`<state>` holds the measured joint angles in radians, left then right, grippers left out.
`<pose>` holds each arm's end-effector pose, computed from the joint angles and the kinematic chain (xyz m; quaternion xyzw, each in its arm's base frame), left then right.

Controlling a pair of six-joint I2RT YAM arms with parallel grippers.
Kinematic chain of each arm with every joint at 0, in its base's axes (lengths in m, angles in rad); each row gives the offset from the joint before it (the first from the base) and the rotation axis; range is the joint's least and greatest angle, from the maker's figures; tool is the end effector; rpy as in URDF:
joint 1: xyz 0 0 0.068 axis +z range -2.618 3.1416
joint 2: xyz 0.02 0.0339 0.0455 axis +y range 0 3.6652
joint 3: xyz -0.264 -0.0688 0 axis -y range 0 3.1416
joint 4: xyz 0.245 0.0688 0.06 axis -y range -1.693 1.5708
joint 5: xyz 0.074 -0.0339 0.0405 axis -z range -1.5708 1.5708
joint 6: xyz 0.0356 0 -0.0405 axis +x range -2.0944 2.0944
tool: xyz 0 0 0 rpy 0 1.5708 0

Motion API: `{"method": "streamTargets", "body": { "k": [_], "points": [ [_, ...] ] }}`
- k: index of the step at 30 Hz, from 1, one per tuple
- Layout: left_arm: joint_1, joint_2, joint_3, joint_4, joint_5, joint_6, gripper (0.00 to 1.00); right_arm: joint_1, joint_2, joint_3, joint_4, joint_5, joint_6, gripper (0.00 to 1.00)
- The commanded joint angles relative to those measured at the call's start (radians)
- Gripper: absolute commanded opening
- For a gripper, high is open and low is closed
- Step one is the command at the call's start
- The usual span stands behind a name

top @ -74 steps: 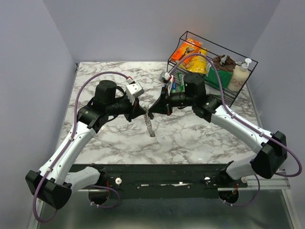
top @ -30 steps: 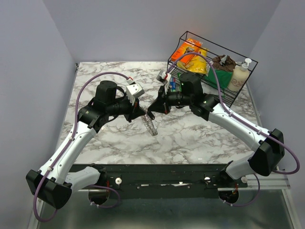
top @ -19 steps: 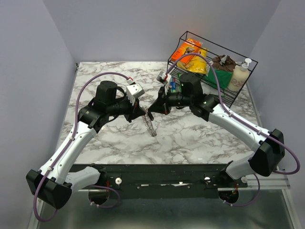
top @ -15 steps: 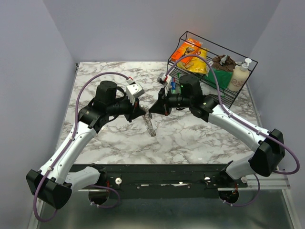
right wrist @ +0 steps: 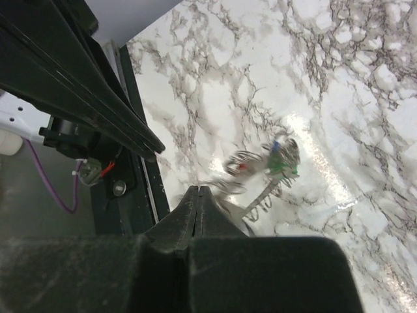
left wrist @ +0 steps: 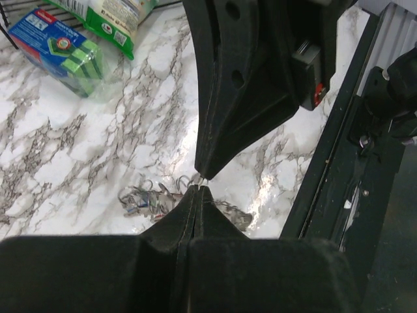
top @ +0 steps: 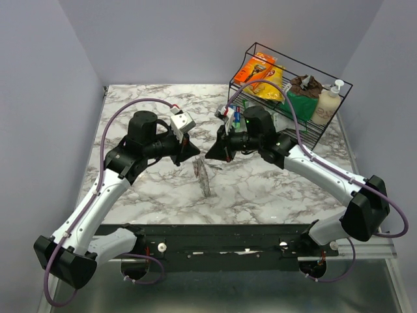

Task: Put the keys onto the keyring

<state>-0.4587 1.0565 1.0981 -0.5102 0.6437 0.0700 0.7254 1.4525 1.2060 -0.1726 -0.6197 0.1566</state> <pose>0.1913 -0.1183 0.3672 0.3710 0.7369 -0.3604 0.4353 0.2370 0.2378 0.3322 -0.3835 0.7201 0.4526 0.3598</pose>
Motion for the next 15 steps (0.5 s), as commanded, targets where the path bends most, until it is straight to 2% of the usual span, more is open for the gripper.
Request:
{"method": "streamTargets", "body": {
  "k": [1,15],
  "points": [
    [-0.008,-0.036,-0.009,0.075,0.031,-0.025,0.0,0.005,-0.012,-0.023,0.019,-0.052,-0.006,0.01],
    [-0.008,-0.038,-0.037,0.094,0.037,-0.038,0.0,0.002,-0.032,-0.068,0.051,-0.034,-0.003,0.01]
  ]
}}
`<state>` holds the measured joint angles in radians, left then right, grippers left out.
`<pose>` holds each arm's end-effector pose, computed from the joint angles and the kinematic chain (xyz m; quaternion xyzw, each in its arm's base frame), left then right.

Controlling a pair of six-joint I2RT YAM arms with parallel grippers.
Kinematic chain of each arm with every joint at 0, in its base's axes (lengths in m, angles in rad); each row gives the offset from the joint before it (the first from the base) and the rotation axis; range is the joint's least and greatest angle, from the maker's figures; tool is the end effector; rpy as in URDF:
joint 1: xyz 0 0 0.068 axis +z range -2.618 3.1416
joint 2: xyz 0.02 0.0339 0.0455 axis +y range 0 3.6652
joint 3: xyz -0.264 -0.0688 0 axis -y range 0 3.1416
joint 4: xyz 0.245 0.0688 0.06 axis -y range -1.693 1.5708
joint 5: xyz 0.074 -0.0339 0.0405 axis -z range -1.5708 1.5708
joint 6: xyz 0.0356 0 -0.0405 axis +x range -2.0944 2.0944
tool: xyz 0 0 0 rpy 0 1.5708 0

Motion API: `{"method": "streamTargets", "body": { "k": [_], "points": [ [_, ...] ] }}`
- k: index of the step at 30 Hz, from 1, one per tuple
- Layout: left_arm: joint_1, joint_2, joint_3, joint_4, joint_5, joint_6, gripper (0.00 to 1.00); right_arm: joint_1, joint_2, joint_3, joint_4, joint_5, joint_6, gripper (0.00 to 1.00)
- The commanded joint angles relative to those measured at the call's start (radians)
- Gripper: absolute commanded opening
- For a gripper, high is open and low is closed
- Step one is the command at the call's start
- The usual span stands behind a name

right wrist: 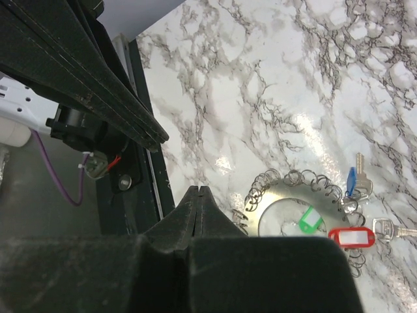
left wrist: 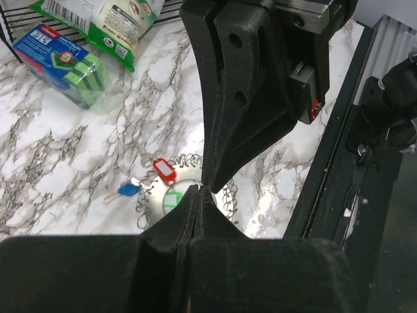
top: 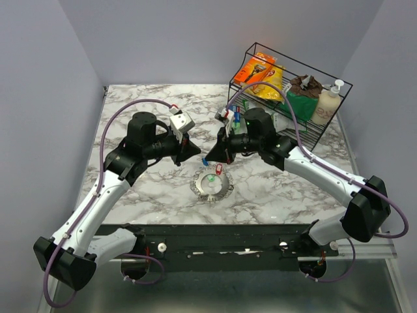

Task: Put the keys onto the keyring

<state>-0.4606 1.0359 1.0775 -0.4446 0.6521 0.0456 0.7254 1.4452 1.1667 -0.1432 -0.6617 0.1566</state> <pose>0.1891 -0.1179 0.3706 0.3689 0.7210 -0.3691 0.4560 0.2340 0.2367 0.3240 -0.3922 0.7125 0.4660 0.3484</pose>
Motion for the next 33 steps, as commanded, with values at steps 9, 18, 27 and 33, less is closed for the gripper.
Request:
{"method": "streamTargets", "body": {
  "k": [9,18,27,33],
  "points": [
    [-0.006,0.033,-0.053,0.06,0.034,-0.043,0.0,-0.012,-0.046,-0.117,0.022,0.178,0.037,0.21],
    [-0.013,0.136,-0.134,0.176,-0.011,-0.188,0.4,-0.086,0.0,-0.249,0.024,0.247,0.115,0.5],
    [-0.035,0.262,-0.201,0.253,-0.074,-0.326,0.64,-0.09,0.081,-0.256,-0.021,0.295,0.075,0.75],
    [-0.035,0.296,-0.281,0.313,-0.089,-0.421,0.69,-0.089,0.11,-0.248,-0.064,0.317,0.049,0.76]
  ]
}}
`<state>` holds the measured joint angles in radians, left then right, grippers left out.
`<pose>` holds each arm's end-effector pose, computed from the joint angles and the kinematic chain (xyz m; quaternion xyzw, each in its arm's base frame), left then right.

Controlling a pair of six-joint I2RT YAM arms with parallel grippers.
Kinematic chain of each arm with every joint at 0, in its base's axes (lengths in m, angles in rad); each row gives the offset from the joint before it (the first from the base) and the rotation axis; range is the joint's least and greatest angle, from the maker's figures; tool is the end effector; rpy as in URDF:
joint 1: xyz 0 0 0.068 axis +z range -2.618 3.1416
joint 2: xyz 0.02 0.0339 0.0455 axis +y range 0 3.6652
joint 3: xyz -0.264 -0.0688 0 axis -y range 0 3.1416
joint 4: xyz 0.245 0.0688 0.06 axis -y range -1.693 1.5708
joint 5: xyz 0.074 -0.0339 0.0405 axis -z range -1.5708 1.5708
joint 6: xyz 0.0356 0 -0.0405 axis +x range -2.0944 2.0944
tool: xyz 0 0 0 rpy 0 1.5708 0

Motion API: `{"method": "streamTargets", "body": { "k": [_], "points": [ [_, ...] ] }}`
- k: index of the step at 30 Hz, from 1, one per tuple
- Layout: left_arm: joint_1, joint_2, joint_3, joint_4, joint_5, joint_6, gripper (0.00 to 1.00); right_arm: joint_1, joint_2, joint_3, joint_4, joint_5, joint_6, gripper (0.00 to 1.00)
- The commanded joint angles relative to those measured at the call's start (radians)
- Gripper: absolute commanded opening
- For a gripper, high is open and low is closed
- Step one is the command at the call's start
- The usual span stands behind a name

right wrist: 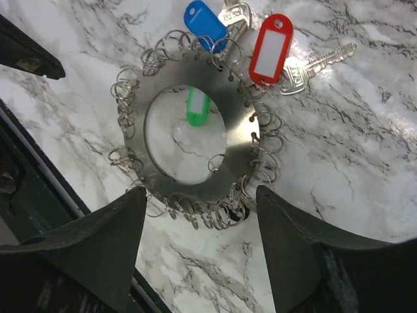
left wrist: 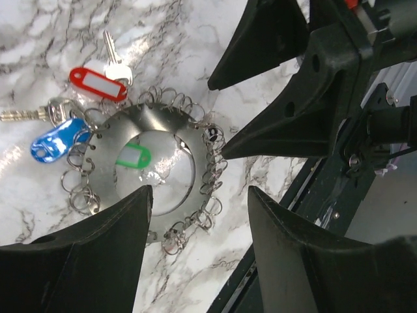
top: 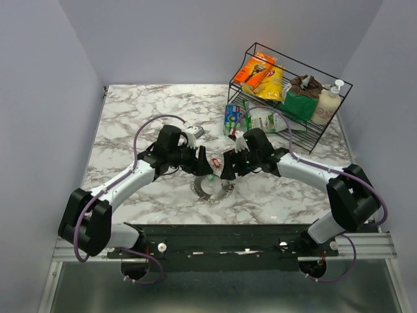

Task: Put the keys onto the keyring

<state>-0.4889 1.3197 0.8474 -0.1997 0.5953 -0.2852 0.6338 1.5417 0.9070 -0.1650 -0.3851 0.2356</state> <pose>0.2386 -0.1495 0.2468 0.2143 0.8437 -0.4014 0.2849 0.2497 0.2001 0.2037 -0.2504 0.8773 0.3163 0.2601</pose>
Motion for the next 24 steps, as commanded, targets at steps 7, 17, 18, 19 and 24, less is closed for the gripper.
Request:
{"method": "streamTargets", "body": {
  "k": [7,17,18,19,24],
  "points": [
    [-0.013,0.001,-0.123,0.097,-0.035,-0.138,0.69,0.015,0.006,0.015,-0.07,0.057,-0.042,0.76],
    [-0.014,0.003,-0.157,0.115,-0.035,-0.164,0.68,0.049,0.009,0.004,-0.084,0.11,-0.024,0.76],
    [-0.014,0.006,-0.156,0.115,-0.035,-0.163,0.69,0.047,0.011,0.006,-0.084,0.114,-0.027,0.76],
    [-0.014,0.007,-0.154,0.115,-0.035,-0.163,0.68,0.047,0.012,0.006,-0.084,0.123,-0.027,0.77],
    [-0.014,0.01,-0.146,0.115,-0.041,-0.163,0.68,0.047,0.029,0.021,-0.09,0.147,-0.018,0.76]
  ]
}}
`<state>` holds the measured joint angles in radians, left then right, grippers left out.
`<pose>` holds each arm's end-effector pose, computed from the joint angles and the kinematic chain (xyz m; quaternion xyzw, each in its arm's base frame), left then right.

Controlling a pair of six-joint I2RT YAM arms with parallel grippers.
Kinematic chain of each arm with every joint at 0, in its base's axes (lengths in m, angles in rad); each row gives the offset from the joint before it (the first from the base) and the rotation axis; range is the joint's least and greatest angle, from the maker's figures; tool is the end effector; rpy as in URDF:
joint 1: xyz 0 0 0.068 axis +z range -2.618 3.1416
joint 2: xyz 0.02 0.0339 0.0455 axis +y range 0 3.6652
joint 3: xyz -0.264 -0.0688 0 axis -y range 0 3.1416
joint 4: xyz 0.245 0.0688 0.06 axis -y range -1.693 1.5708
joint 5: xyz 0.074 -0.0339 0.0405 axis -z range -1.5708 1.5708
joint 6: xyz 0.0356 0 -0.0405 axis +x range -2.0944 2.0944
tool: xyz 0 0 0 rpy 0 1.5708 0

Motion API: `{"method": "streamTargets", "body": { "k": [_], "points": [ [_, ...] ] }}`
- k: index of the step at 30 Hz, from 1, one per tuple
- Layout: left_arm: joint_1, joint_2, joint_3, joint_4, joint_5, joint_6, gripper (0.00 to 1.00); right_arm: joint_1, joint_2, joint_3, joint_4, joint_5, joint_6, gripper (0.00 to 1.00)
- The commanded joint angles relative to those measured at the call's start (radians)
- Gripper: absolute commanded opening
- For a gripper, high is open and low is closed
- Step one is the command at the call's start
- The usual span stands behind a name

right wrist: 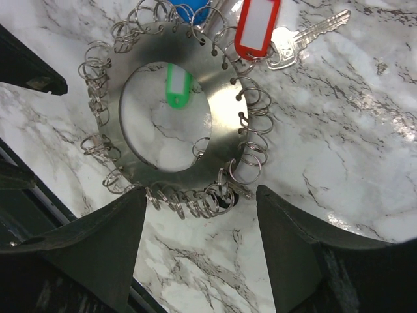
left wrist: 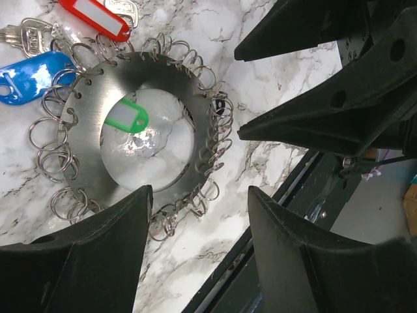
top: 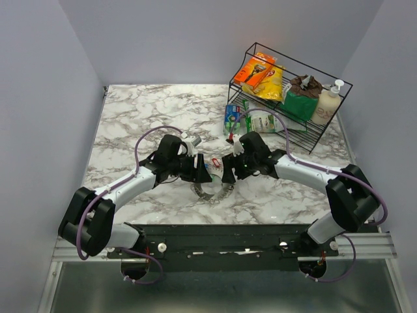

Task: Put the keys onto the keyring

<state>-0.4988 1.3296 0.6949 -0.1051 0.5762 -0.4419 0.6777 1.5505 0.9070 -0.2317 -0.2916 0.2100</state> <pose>0.2248 -0.1445 0.2029 0.1396 0.8736 -0.4071 0.2272 0.2397 0.2061 0.1955 -0.2637 0.8934 0.2682 0.2459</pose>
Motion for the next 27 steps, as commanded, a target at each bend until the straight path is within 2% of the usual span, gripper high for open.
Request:
{"method": "streamTargets", "body": {
  "k": [1,9,20,27],
  "points": [
    [-0.004,0.0,0.006,0.019,-0.024,-0.006,0.68,0.003,0.028,0.024,-0.024,0.06,0.011,0.76],
    [-0.004,0.028,0.029,0.002,-0.036,-0.015,0.7,0.003,0.048,0.038,-0.026,0.058,0.022,0.73],
    [-0.003,0.04,0.045,-0.008,-0.065,-0.024,0.7,0.005,0.069,0.038,-0.026,0.043,0.02,0.59],
    [0.039,0.025,0.058,-0.038,-0.073,-0.021,0.72,0.003,0.077,0.044,-0.026,0.034,0.02,0.58]
  ]
}}
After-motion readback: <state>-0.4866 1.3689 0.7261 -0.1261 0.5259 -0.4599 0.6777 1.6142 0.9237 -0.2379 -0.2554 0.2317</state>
